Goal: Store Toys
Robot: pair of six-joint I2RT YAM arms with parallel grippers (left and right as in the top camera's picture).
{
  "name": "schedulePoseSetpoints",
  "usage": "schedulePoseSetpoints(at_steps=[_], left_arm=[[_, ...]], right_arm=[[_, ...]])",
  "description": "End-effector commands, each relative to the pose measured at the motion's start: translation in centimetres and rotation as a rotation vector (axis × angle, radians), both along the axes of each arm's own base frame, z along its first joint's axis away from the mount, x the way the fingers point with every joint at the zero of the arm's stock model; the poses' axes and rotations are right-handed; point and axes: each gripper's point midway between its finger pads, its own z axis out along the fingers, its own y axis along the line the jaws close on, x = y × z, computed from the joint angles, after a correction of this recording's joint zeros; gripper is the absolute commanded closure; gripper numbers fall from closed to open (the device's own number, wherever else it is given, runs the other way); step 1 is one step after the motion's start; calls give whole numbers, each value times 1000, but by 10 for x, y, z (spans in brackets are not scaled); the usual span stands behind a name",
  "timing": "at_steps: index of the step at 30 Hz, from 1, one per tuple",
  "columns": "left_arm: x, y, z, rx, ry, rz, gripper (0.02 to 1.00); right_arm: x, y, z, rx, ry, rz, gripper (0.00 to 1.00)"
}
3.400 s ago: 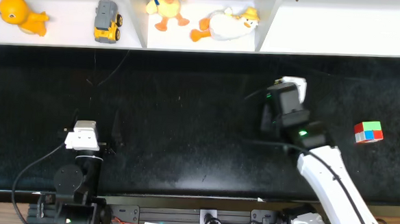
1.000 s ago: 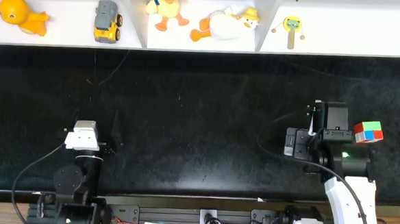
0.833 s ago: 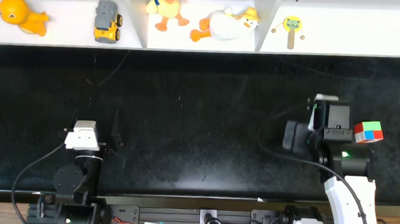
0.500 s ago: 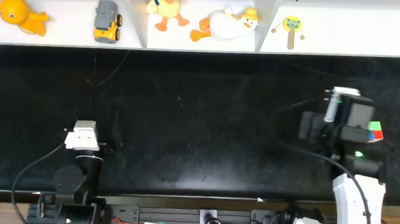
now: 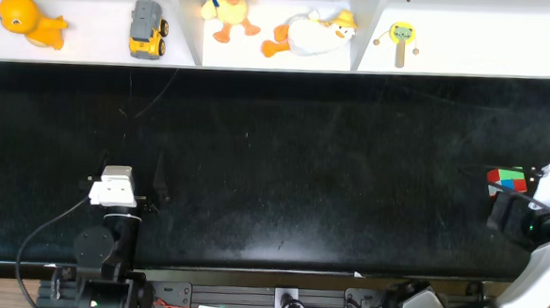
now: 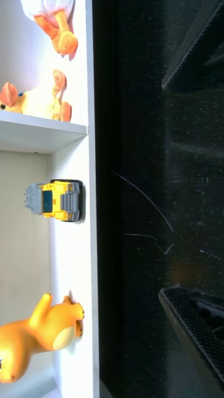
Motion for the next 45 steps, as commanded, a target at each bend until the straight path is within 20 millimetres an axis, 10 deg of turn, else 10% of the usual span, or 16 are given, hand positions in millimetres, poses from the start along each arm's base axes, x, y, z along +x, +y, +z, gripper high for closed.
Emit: schedulePoseSetpoints(at_steps=[1,25,45], left_arm=[[0,0,1,4,-5,0,23],[0,0,1,4,-5,0,23],[0,0,1,4,-6,0,23]], right_arm=[[13,-13,-11,-27,-14,92,7],[74,-15,-32,74,-171,112,20],[69,-17,-42,75,-110,56,145]])
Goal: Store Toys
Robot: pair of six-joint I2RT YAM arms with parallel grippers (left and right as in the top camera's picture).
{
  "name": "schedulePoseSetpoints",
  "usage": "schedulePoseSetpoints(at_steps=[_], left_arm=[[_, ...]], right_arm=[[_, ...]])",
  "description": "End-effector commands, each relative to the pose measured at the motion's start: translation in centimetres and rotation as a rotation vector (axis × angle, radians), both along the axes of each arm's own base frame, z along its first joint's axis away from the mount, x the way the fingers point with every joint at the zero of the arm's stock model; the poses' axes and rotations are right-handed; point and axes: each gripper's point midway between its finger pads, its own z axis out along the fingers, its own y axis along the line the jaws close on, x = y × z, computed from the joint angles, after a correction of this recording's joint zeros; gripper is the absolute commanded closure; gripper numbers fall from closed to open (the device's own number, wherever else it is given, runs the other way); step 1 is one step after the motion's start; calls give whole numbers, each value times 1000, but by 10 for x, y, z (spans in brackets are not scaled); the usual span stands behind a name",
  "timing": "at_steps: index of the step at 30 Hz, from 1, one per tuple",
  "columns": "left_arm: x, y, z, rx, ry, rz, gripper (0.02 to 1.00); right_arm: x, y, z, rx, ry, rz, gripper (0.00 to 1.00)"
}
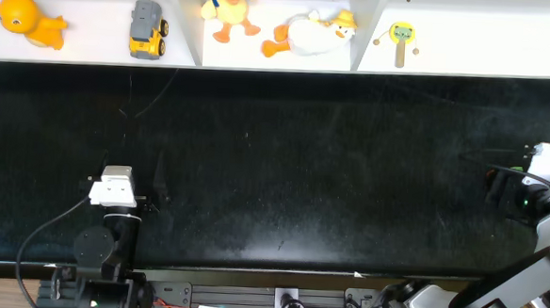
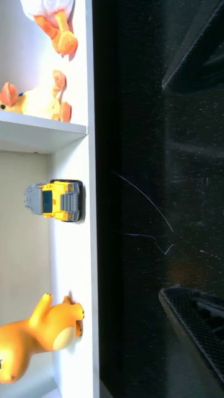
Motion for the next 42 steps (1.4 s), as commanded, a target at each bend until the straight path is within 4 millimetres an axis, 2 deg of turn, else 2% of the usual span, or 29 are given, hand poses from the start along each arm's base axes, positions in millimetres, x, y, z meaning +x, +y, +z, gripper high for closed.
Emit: schedulePoseSetpoints(at_steps=[1,4,7,10,15,21,30,34,35,37,42], left_arm=[[0,0,1,4,-6,0,23],[0,0,1,4,-5,0,23],[0,0,1,4,-5,0,23],[0,0,1,4,-6,0,23],[0,0,1,4,-5,0,23],[0,0,1,4,-6,0,23],[0,0,1,4,-5,0,23],[0,0,1,4,-5,0,20],[0,0,1,4,-6,0,23],[0,0,1,4,-6,0,25],[0,0,1,4,-6,0,23]], right_arm=[[6,-5,5,-8,-10,-2,152],[5,-5,3,-7,-6,-3,194],[5,-5,3,-7,-6,-4,294],[5,-5,3,0,-7,-16,318],[6,-5,5,11,-10,-42,448],[11,-1,16,-4,-16,-89,524],[39,28,72,-88,-129,-51,529],[52,26,102,-96,-185,-110,527],[62,23,117,-80,-226,-149,527],[72,21,133,-54,-271,-186,527],[104,21,157,-36,-323,-169,505]])
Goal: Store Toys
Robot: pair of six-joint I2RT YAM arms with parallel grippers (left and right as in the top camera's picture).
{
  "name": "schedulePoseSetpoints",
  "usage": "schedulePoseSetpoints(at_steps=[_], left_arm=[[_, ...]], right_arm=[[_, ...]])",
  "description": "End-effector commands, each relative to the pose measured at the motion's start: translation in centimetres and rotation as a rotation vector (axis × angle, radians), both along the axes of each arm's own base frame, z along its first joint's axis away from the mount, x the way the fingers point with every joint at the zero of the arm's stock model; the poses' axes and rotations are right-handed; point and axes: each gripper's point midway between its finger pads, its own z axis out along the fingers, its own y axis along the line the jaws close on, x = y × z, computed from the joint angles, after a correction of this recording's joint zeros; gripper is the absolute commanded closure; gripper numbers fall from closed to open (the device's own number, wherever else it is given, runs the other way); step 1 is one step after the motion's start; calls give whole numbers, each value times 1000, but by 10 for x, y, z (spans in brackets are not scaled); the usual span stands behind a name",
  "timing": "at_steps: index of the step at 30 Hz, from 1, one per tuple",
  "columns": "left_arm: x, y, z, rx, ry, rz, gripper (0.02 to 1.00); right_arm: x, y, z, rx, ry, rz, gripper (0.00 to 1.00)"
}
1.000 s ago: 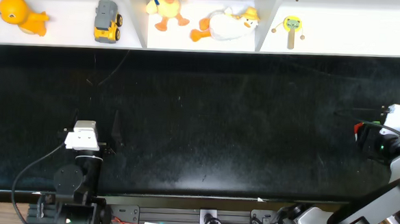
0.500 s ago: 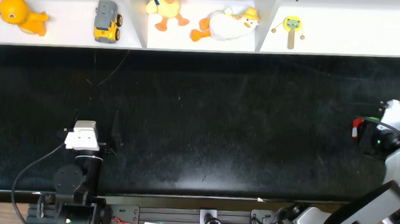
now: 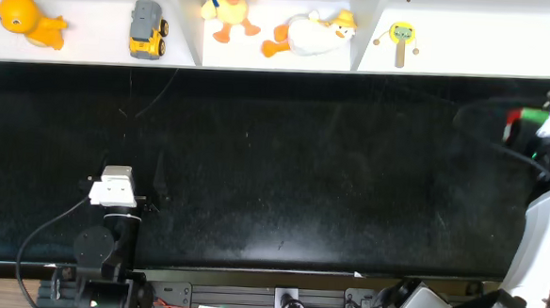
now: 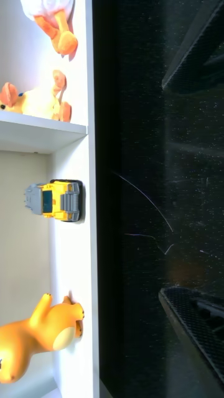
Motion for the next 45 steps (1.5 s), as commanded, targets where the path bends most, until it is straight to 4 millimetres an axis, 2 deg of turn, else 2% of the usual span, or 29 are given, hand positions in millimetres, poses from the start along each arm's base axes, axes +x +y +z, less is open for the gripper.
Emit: schedulePoseSetpoints(at_steps=[1,10,16,23,28,29,32,33,37,40,45], left_arm=[[0,0,1,4,-5,0,23],[0,0,1,4,-5,0,23],[0,0,1,4,-5,0,25],[0,0,1,4,-5,0,25],[0,0,1,4,-5,0,25],[0,0,1,4,-5,0,23],[0,0,1,4,-5,0,23],[0,0,1,4,-5,0,25],[0,0,1,4,-5,0,23],[0,0,1,4,-5,0,23],[0,0,1,4,-5,0,23]], right_arm=[[38,-2,34,34,-89,-16,509],[99,-12,33,68,-87,13,524],[133,-10,20,82,-64,50,518],[162,6,4,89,-51,103,524],[172,13,2,81,-67,123,529],[172,13,3,79,-70,124,437],[170,13,0,81,-56,117,51],[168,12,-2,80,-44,110,3],[152,9,-8,66,21,69,5],[131,14,-1,45,28,47,7],[80,19,14,6,-15,4,7]])
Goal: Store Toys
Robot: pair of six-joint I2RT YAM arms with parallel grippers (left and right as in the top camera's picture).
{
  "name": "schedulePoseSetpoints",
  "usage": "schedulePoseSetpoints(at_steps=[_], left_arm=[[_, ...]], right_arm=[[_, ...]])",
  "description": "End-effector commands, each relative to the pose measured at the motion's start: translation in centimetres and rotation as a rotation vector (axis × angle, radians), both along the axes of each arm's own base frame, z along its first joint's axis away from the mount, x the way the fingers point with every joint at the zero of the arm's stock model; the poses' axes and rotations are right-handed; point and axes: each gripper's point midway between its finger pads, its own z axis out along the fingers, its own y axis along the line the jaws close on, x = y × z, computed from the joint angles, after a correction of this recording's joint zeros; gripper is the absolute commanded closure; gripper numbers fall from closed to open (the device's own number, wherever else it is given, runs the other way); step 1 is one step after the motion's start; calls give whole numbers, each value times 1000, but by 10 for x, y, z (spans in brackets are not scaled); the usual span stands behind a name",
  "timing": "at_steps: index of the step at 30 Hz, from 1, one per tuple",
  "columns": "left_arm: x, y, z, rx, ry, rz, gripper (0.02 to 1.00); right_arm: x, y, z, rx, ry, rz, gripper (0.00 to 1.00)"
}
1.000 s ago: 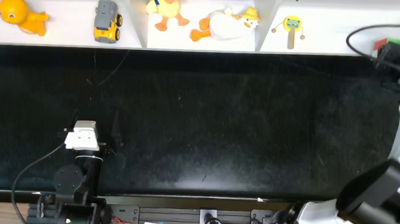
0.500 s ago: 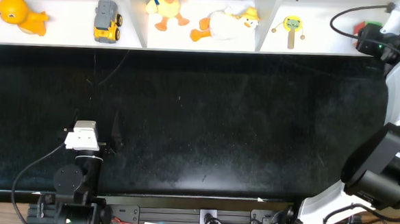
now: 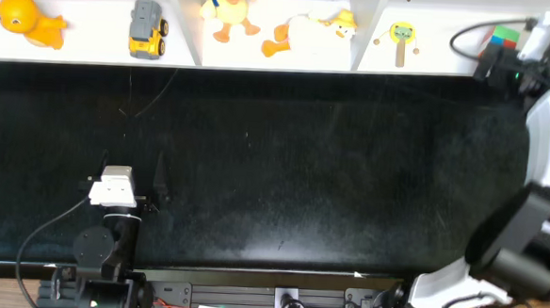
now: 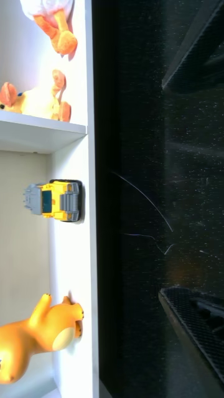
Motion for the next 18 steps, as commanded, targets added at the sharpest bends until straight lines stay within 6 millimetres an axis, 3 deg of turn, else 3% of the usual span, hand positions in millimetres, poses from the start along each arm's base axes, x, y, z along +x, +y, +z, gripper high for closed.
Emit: schedulePoseSetpoints(at_steps=[1,6,10,13,14,18], left_arm=[[0,0,1,4,-5,0,25],[0,0,1,4,-5,0,23],[0,0,1,4,-5,0,23],[0,0,1,4,-5,0,23],[0,0,1,4,-5,0,23],[0,0,1,4,-5,0,23]], right_arm=[[-56,0,42,-79,-82,-74,3],[-110,7,29,-117,-111,-127,5],[-120,25,32,-184,-267,-103,5],[-124,58,44,-236,-432,-30,7],[-130,83,50,-254,-529,30,5],[-150,131,53,-254,-660,146,5]])
